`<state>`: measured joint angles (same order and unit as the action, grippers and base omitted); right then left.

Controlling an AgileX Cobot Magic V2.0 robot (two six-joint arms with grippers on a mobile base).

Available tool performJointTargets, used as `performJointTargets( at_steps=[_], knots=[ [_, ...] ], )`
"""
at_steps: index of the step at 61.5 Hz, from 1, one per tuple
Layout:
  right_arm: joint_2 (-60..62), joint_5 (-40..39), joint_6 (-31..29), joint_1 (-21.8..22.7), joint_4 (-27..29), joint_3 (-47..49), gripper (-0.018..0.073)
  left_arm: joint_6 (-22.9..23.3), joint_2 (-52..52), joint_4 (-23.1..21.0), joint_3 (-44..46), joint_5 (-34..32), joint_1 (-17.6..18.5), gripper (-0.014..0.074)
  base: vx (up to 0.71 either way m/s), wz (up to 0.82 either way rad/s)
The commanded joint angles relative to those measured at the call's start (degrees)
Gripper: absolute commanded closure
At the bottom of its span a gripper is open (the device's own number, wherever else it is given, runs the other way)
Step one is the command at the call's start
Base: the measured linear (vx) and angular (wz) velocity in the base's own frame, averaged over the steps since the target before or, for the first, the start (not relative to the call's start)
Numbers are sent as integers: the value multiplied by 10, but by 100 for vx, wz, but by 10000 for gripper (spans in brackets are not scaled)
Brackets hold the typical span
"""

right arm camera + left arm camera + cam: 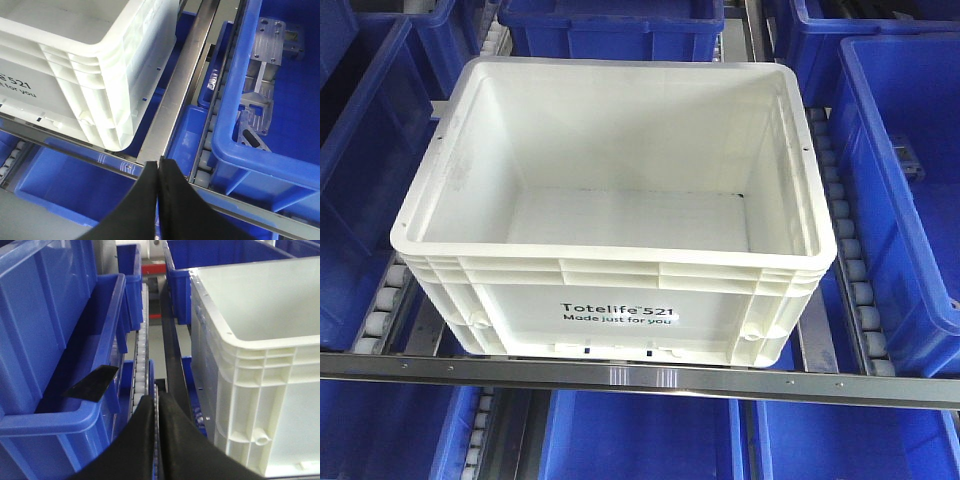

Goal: Move bin from left to right shelf

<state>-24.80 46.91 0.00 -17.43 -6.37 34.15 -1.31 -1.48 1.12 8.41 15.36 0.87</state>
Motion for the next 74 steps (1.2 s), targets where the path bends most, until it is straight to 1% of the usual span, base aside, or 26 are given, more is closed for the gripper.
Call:
performJointTargets(
  at_steps=[1, 7, 14, 24, 45, 51, 60, 63, 69, 74],
  knots=[
    [-5, -36, -5, 3, -7, 15, 568, 8, 5, -27, -20, -88, -11, 603, 0, 0],
    [-5, -36, -5, 3, -7, 15, 568, 8, 28, -50, -55, -111, -19, 603, 0, 0],
    [-5, -36, -5, 3, -7, 15, 568, 8, 29, -51, -88, -145, -18, 603, 0, 0],
    [-5, -36, -5, 3, -7, 15, 568, 5, 29, -40, -88, -147, 13, 603, 0, 0],
    [-5, -36, -5, 3, -7, 15, 568, 10, 28, -45, -88, -146, 17, 603, 0, 0],
    [-5, -36, -5, 3, -7, 15, 568, 25, 29, -33, -88, -146, 22, 603, 0, 0],
    [-5, -36, -5, 3, -7, 15, 568, 82, 29, 22, -88, -147, 29, 603, 0, 0],
    [-5, -36, -5, 3, -7, 15, 568, 86, 29, 31, -88, -149, 29, 603, 0, 0],
    [-5, -36, -5, 3, -7, 15, 568, 86, 29, 30, -88, -159, 29, 603, 0, 0],
    [-5, -36, -5, 3, -7, 15, 568, 83, 29, 30, -88, -172, 39, 603, 0, 0]
  ],
)
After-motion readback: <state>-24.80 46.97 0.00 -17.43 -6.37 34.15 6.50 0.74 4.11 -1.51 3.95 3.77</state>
